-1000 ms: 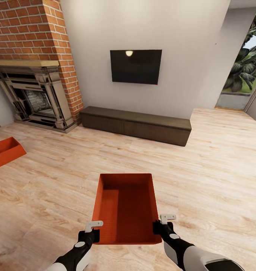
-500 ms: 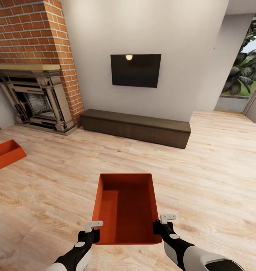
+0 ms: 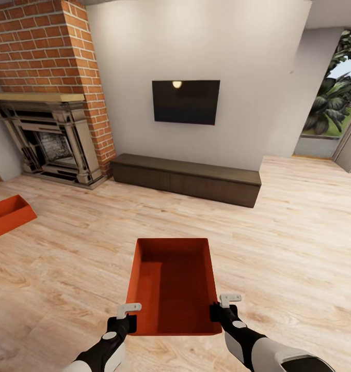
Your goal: Move the two storage containers from the living room to the garage. In the garage, place one container on the floor and stack the other container on top of it (either order is fine).
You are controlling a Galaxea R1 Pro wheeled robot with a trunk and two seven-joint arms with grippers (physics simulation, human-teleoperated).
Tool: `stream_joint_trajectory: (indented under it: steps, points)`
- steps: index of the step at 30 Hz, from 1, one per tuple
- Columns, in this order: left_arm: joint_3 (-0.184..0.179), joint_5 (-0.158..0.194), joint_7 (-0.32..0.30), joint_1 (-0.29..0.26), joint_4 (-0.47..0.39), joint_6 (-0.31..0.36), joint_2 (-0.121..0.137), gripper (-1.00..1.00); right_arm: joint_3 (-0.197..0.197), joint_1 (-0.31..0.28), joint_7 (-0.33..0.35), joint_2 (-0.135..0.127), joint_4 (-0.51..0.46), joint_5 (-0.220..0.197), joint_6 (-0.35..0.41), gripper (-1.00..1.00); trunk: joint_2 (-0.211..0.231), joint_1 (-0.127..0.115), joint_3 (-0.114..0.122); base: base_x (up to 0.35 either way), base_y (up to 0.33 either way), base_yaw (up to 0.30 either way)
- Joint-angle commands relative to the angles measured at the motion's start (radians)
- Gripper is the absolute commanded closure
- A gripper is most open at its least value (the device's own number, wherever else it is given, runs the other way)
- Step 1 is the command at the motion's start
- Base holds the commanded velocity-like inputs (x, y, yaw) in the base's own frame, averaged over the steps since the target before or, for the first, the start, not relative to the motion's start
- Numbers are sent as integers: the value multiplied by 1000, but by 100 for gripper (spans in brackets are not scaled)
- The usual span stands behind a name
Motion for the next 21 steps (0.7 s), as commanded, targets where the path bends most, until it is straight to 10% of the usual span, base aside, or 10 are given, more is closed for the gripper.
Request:
stream_joint_trajectory:
  steps: [1, 21]
  points:
    - [0, 8, 11, -1, 1, -3, -1, 100, -8, -1, 2, 1, 0, 2, -2, 100, -1, 0, 1, 0, 0, 0]
    - [-1, 8, 12, -1, 1, -3, -2, 100, -8, -1, 3, 1, 0, 2, -2, 100, -1, 0, 31, 0, 0, 0]
